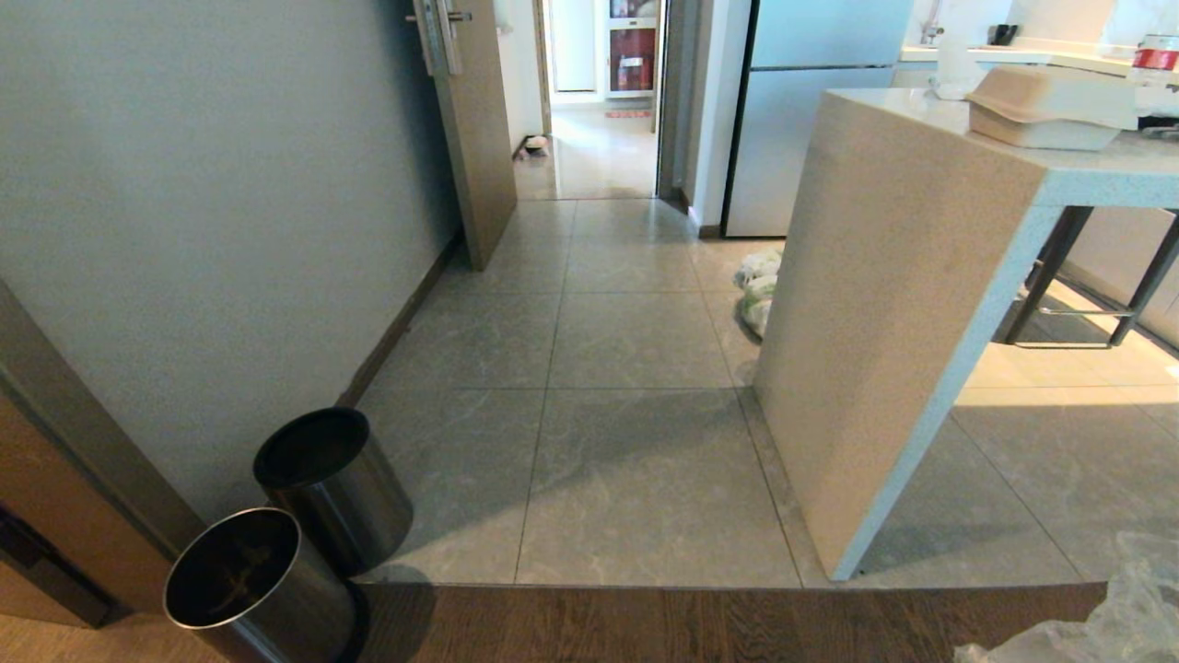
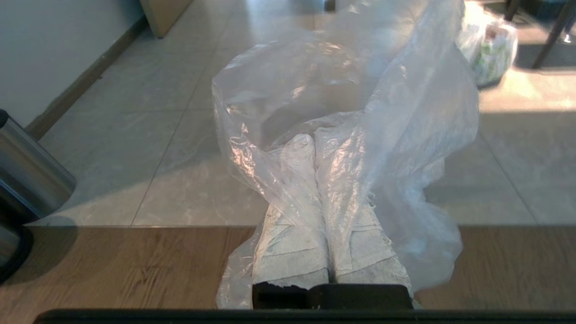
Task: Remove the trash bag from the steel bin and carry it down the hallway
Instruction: Put the trash bag at the door
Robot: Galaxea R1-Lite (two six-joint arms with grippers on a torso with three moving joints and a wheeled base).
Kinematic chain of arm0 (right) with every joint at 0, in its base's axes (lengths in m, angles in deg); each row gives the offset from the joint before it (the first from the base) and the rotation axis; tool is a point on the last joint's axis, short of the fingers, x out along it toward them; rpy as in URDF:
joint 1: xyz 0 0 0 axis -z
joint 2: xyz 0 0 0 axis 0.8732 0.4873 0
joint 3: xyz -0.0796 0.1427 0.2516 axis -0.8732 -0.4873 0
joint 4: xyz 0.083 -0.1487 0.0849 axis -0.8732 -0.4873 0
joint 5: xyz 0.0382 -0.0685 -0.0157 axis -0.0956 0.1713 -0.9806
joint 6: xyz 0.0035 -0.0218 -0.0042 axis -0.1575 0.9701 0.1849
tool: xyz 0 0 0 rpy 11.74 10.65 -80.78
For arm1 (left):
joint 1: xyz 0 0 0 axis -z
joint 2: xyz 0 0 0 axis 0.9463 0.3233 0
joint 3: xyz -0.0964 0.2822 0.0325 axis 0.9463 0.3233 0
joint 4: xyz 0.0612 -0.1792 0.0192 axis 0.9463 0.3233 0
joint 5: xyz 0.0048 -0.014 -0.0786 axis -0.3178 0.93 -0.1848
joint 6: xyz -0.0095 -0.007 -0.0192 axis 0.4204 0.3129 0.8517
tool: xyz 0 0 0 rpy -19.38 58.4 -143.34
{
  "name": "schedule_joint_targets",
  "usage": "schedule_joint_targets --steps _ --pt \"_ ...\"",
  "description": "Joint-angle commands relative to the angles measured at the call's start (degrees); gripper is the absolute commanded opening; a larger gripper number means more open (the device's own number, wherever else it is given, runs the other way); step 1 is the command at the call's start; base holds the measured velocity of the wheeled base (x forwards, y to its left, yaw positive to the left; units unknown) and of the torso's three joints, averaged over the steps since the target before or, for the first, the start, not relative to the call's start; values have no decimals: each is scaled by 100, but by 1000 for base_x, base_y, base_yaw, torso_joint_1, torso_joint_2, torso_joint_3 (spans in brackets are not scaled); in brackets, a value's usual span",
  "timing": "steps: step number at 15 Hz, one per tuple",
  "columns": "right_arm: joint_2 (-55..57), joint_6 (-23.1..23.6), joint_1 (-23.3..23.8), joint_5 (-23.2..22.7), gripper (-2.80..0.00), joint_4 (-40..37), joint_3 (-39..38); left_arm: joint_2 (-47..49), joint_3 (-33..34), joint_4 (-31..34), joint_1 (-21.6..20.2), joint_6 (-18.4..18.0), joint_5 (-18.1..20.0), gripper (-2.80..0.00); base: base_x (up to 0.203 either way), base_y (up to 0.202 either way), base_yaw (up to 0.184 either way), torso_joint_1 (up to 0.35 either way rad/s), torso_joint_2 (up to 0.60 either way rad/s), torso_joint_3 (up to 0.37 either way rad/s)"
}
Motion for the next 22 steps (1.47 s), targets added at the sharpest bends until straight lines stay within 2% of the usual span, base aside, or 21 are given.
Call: schedule_joint_targets --steps 1,8,22 --pt "-1 -1 -3 -1 -280 2 -9 0 0 -1 -2 0 2 -280 0 0 0 0 0 0" --pt "-1 -1 -3 -1 -280 2 -9 0 0 -1 -2 0 0 -280 9 0 0 0 1 1" --pt "-1 -1 -3 -1 -280 2 -9 0 0 -1 -2 0 -7 -280 189 0 1 2 5 3"
